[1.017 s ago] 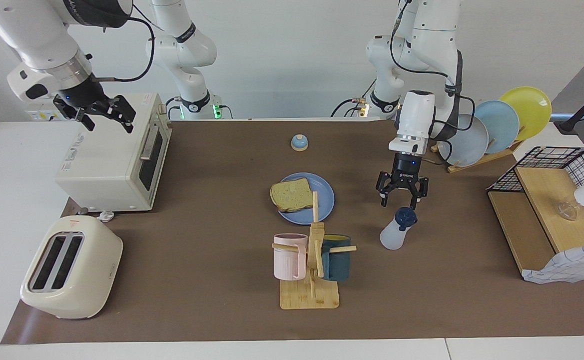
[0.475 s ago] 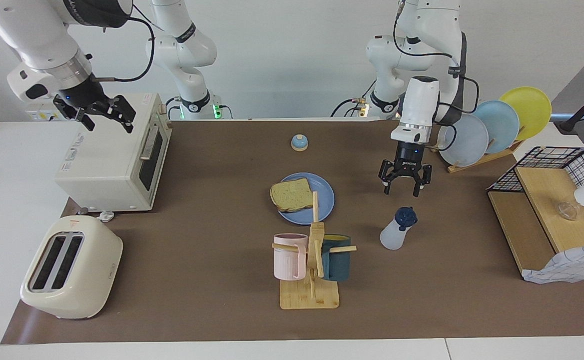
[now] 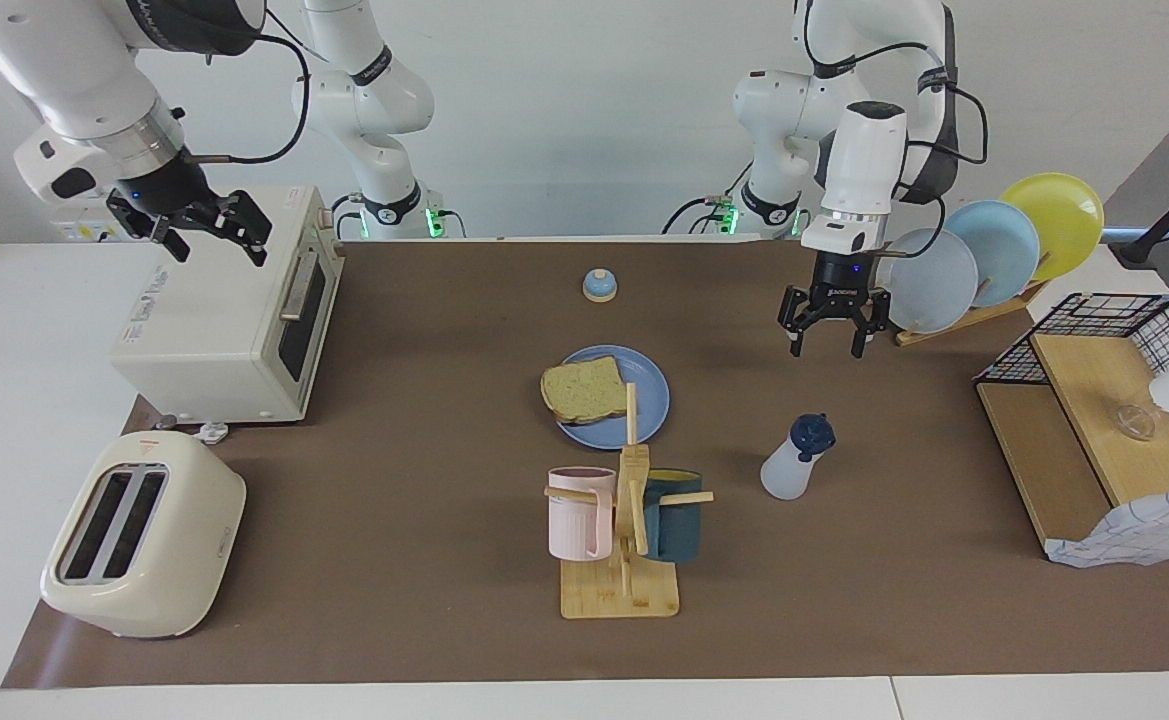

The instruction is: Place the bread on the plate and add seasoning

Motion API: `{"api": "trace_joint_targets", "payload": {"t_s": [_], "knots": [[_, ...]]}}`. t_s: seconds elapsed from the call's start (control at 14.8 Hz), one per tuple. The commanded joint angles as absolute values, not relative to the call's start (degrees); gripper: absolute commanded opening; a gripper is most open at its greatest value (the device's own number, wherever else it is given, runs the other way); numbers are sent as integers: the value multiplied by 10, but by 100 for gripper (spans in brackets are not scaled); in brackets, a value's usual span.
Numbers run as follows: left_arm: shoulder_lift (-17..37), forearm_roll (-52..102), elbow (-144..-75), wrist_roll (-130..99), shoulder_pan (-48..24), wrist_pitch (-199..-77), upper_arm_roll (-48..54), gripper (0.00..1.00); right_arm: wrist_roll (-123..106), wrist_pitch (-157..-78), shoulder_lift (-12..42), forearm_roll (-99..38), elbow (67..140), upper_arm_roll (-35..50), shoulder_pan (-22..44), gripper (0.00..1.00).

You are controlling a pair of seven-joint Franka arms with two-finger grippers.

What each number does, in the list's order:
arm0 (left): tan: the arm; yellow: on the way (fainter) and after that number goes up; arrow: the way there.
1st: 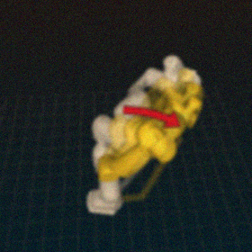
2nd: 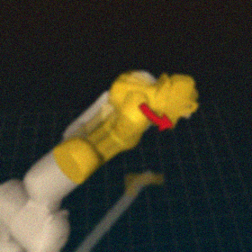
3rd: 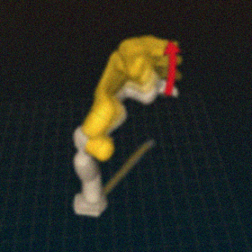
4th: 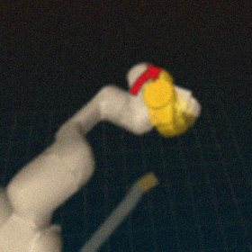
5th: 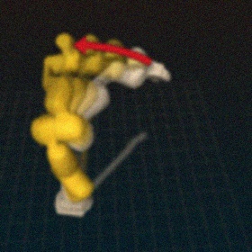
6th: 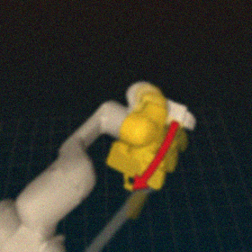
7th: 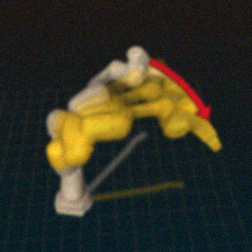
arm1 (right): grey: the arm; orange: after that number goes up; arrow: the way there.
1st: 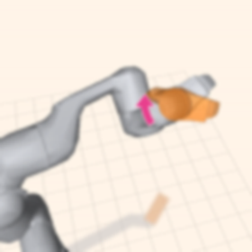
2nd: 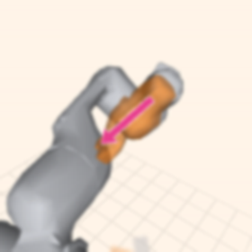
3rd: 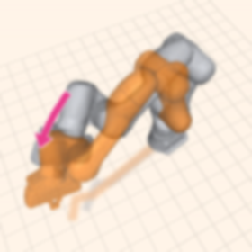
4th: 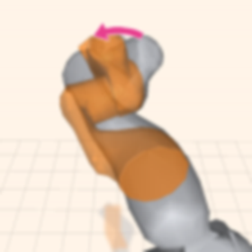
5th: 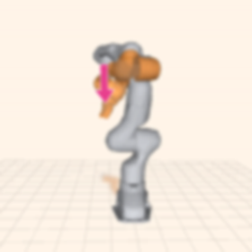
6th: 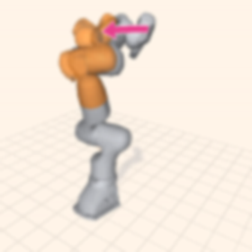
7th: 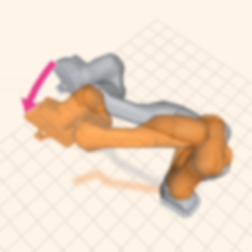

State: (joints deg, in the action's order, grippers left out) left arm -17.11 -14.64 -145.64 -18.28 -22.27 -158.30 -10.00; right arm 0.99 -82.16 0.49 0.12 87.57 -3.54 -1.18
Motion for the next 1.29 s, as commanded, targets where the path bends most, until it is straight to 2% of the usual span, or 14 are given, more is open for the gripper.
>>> {"api": "trace_joint_targets", "payload": {"t_s": [0.0, 0.47, 0.88, 1.22], "knots": [[-165, -153, -1414, -177, -229, -1516, -102, 100, -1, -832, -7, 4, 892, -31, -18, 100], [-162, -147, -1339, -166, -229, -1386, -106, 100, -1, -832, -7, 4, 892, -31, -18, 100], [-126, -99, -1260, -154, -229, -1312, -107, 100, -1, -832, -8, 4, 892, -31, -18, 100], [-70, -64, -1133, -142, -225, -1207, -107, 100, -1, -832, -7, 4, 892, -31, -18, 100]]}}
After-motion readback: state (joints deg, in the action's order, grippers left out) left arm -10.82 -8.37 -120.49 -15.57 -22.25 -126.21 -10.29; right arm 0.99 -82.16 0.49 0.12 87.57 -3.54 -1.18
